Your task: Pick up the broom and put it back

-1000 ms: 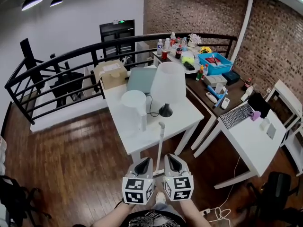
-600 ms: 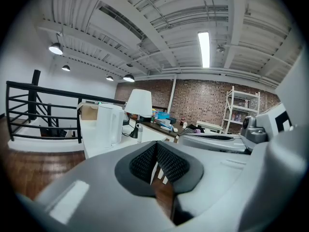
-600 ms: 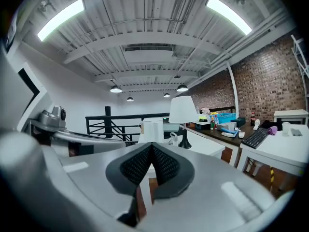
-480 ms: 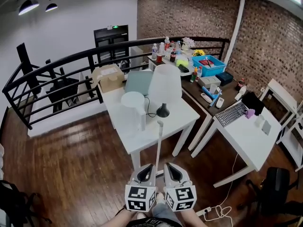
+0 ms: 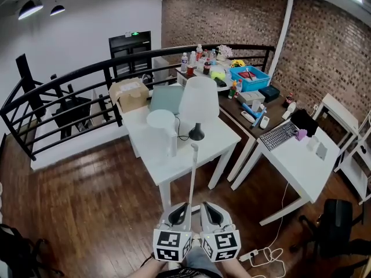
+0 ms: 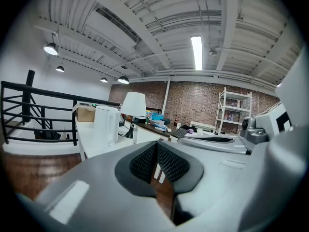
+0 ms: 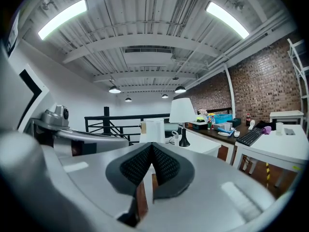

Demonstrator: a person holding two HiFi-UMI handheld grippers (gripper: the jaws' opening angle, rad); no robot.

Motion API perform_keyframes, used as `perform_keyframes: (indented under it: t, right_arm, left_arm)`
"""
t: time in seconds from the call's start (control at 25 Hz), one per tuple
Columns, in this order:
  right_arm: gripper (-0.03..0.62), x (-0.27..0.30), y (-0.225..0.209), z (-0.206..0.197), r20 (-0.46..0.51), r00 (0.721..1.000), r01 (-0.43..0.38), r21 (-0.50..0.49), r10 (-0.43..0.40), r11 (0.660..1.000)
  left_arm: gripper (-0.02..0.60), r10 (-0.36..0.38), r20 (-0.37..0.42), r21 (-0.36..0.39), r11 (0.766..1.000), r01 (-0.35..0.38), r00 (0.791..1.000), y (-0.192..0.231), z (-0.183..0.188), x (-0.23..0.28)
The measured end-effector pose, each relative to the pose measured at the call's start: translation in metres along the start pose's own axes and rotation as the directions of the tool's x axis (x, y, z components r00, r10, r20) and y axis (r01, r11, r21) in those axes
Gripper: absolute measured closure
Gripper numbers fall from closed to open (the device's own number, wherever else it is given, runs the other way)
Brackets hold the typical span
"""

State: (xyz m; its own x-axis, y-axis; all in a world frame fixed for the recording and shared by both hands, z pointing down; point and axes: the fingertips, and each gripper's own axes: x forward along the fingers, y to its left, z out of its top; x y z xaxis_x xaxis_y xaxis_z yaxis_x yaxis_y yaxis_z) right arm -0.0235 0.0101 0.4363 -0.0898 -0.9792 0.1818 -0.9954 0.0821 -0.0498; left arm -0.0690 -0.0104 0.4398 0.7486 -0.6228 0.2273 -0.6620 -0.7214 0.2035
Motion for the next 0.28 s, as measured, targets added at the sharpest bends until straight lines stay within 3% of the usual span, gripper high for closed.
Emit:
perform_keyframes:
  t: [0.28]
  right_arm:
    - [0.602,-0.013,0.012,-0.003,-0.013,1.0,0.003,0.003,-0.003,1.0]
  left_arm:
    - [0.577,-0.003,-0.014,-0.022,1.0,0.003,1.0,-0.003,-0.009,-0.016]
